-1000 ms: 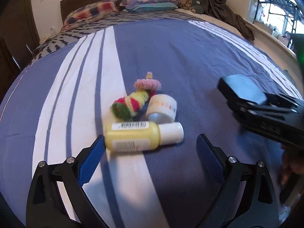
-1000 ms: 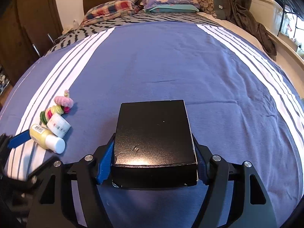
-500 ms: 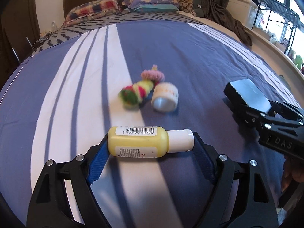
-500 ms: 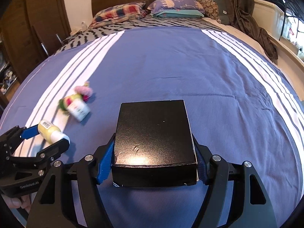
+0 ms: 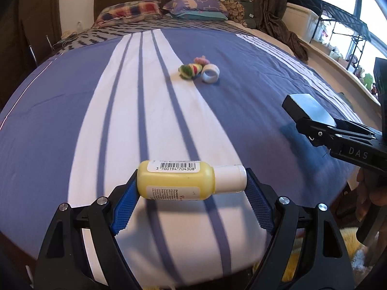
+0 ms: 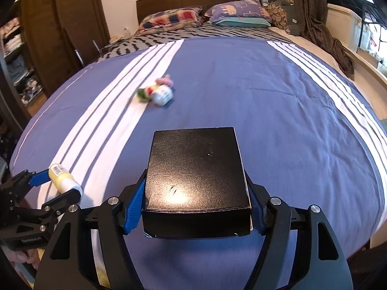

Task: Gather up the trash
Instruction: 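Carry both items down to the bin and open both tools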

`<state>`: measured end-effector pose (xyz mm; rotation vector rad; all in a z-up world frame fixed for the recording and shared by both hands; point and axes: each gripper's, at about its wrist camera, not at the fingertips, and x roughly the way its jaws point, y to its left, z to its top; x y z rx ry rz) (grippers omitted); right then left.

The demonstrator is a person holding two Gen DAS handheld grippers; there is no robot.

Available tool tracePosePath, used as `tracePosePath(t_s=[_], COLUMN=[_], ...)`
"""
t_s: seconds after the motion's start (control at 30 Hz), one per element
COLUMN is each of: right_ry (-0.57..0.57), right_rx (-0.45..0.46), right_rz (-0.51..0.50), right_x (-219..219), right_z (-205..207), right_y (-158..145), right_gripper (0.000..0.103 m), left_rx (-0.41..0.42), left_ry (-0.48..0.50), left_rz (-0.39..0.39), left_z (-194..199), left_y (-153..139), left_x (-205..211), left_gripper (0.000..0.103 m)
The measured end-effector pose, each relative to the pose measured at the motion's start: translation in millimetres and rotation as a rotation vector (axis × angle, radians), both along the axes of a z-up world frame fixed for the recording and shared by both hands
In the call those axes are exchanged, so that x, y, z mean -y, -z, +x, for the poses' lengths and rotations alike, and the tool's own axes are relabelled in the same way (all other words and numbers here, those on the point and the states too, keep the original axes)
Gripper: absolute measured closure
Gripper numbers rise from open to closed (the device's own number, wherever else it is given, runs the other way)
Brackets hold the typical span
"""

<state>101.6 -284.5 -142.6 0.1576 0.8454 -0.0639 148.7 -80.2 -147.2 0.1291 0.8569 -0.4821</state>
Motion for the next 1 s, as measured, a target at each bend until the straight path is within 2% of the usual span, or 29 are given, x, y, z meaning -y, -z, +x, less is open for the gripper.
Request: tracePosePath(t_s=[0.3,0.47,0.57,0.8,1.0], right_ry=[-0.036,-0.047,-0.062,-0.114,-0.136], right_rx=[0.028,0.019,0.01,-0.077,-0.159], right_rz=[0.016,0.015,0.031,0.066,0.097], right_x=[-24,-36,-44,-68,-85], right_z=[-82,-121,-136,-162,-174], right_y=[-3,9,19,54,88], right_gripper=[0.032,0.032,0.032,0.032,0.032], left_rx=[0.02,0.016,0.001,-0.048,-0.123], left_ry=[0.02,0.028,0.033,0.05,0.033], left_rz=[-0.046,-0.042,-0.029,-0.037,-0.023], left_z=[-73,-101,-117,-150,-165], left_y=[-6,0,11,42,84], left_x=[-34,-45,-50,-64,-73], left_gripper=[0.025,0.025,0.025,0.025,0.025])
